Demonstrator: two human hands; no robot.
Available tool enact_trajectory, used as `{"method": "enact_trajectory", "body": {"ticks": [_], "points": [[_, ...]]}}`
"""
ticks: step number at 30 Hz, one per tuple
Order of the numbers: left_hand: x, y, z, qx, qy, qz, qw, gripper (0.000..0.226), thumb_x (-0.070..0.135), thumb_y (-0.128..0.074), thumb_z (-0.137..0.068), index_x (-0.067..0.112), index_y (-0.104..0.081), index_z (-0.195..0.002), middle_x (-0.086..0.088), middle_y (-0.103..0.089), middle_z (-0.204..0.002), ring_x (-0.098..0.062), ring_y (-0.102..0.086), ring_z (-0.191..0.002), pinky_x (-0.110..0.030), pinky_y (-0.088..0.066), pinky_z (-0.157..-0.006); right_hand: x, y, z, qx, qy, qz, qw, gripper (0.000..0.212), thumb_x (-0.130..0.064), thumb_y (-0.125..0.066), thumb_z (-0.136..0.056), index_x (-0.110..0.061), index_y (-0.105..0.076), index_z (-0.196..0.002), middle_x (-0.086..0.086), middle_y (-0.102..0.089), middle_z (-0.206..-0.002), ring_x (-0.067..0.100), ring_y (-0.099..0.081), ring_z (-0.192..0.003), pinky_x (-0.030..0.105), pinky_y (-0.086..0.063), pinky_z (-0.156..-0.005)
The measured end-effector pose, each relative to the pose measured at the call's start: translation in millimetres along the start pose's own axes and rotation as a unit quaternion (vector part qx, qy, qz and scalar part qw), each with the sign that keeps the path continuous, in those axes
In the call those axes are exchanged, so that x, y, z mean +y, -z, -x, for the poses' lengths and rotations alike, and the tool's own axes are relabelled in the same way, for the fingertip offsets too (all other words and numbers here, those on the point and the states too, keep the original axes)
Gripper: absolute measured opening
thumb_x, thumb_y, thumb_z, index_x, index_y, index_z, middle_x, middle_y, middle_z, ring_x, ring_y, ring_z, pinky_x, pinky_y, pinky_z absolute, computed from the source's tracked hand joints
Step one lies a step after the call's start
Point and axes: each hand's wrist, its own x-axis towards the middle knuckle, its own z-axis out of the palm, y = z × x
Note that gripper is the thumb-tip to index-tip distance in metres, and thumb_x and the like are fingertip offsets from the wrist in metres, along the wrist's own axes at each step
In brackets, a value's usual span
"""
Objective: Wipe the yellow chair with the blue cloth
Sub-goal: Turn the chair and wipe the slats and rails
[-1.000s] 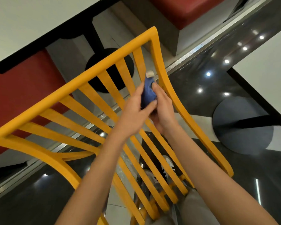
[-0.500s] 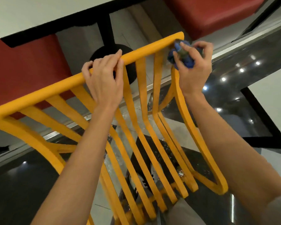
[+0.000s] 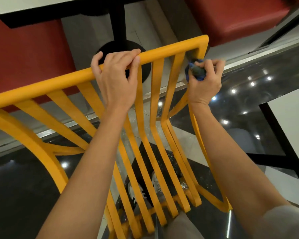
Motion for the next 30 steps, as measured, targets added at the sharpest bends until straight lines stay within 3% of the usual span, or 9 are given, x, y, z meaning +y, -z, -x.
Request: {"method": "enact_trajectory", "body": {"ticks": [3,8,13,19,25,30], "points": [[1,1,0,-0.001,0.000,0.000,1.000,0.030,0.039,-0.043,-0.103,0.034,-0.069,-0.117,0.019,-0.069,-0.111,0.001,-0.055,-0.111,-0.030,-0.017,-0.112,11,4,7,-0.029,0.021,0.028,0.999,0.018,-0.024,-0.075,-0.076,-0.010,-0.064,-0.077,0.011,-0.057,-0.091,0.011,-0.051,-0.071,0.023,-0.045,-0.055],[-1,0,-1,-0.006,-0.006,-0.007,1.000,0.031,0.040,-0.042,-0.103,0.033,-0.068,-0.118,0.019,-0.068,-0.113,-0.001,-0.055,-0.114,-0.029,-0.012,-0.113,-5,-4,-11,0.040,0.042,0.058,0.997,0.022,-0.032,-0.073,-0.083,-0.014,-0.067,-0.073,0.006,-0.059,-0.087,0.010,-0.052,-0.065,0.018,-0.037,-0.052],[0,2,2,-0.013,-0.002,-0.005,1.000,0.032,0.040,-0.042,-0.103,0.033,-0.068,-0.120,0.018,-0.068,-0.114,-0.001,-0.055,-0.115,-0.028,-0.010,-0.114,21,2,23,-0.036,0.014,0.080,0.996,0.018,-0.030,-0.074,-0.082,-0.015,-0.068,-0.074,0.004,-0.058,-0.088,0.014,-0.053,-0.063,0.027,-0.046,-0.047],[-2,3,-1,-0.019,-0.008,-0.008,1.000,0.032,0.039,-0.041,-0.103,0.033,-0.067,-0.121,0.018,-0.068,-0.116,-0.002,-0.054,-0.117,-0.028,-0.009,-0.114,-3,-2,-21,0.043,0.086,0.044,0.994,0.022,-0.032,-0.073,-0.084,-0.013,-0.068,-0.076,0.007,-0.060,-0.087,0.012,-0.056,-0.067,0.017,-0.039,-0.053],[-3,2,-2,-0.018,-0.008,-0.011,1.000,0.031,0.040,-0.042,-0.103,0.034,-0.067,-0.121,0.019,-0.068,-0.115,0.000,-0.054,-0.116,-0.028,-0.010,-0.115,66,32,56,-0.141,0.056,0.077,0.985,0.015,-0.025,-0.074,-0.083,-0.011,-0.072,-0.089,0.005,-0.057,-0.090,0.013,-0.055,-0.071,0.013,-0.039,-0.058],[0,1,0,-0.015,-0.007,-0.012,1.000,0.032,0.040,-0.042,-0.103,0.034,-0.068,-0.120,0.019,-0.068,-0.114,0.000,-0.054,-0.116,-0.026,-0.008,-0.114,94,67,106,-0.229,-0.014,0.168,0.959,0.021,-0.016,-0.082,-0.075,-0.014,-0.072,-0.093,0.002,-0.054,-0.091,0.017,-0.055,-0.069,0.031,-0.051,-0.055]]}}
